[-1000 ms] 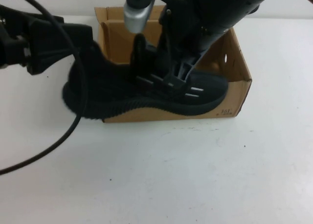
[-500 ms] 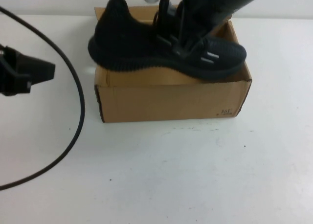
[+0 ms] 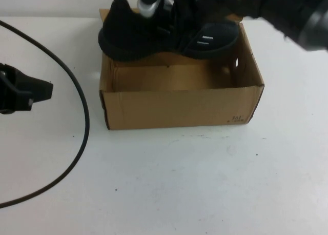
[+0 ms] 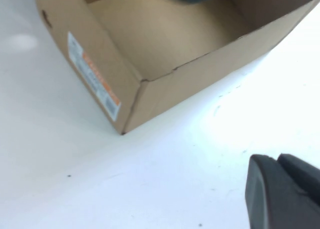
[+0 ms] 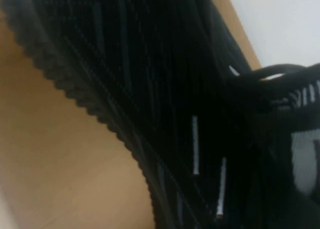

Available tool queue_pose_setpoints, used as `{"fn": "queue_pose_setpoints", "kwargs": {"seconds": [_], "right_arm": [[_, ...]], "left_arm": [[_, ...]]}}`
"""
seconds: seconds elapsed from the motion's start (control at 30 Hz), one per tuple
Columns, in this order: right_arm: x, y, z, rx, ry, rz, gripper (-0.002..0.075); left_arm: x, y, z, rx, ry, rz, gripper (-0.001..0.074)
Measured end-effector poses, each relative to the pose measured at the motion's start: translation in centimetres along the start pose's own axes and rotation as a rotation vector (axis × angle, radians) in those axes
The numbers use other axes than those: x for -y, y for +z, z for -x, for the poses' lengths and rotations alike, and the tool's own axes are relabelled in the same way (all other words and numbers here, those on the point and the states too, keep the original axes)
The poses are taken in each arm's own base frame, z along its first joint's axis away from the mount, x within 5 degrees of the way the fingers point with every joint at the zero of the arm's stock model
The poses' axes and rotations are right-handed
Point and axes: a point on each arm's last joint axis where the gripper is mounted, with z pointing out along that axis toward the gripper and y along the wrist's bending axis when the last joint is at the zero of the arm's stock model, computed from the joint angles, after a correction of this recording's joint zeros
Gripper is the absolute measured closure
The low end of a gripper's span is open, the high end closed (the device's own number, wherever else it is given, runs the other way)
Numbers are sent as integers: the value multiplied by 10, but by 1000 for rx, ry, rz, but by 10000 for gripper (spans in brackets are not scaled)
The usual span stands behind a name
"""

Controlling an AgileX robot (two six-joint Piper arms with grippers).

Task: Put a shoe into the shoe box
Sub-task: Place the shoe in the shoe box

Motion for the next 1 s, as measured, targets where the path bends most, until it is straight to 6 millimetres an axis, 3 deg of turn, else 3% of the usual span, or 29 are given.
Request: {"fn": "queue_pose_setpoints", "kwargs": {"seconds": [0.23, 0.47, 1.0], "right_arm": [[-1, 53, -18, 6, 5, -46, 711], [11, 87, -42, -4, 91, -76, 711], [4, 110, -51, 18, 184, -38, 711]], "left_arm": [[3, 0, -1, -15, -5, -28, 736], [3, 0, -2, -19, -4, -32, 736], [3, 0, -2, -19, -4, -32, 736]]}}
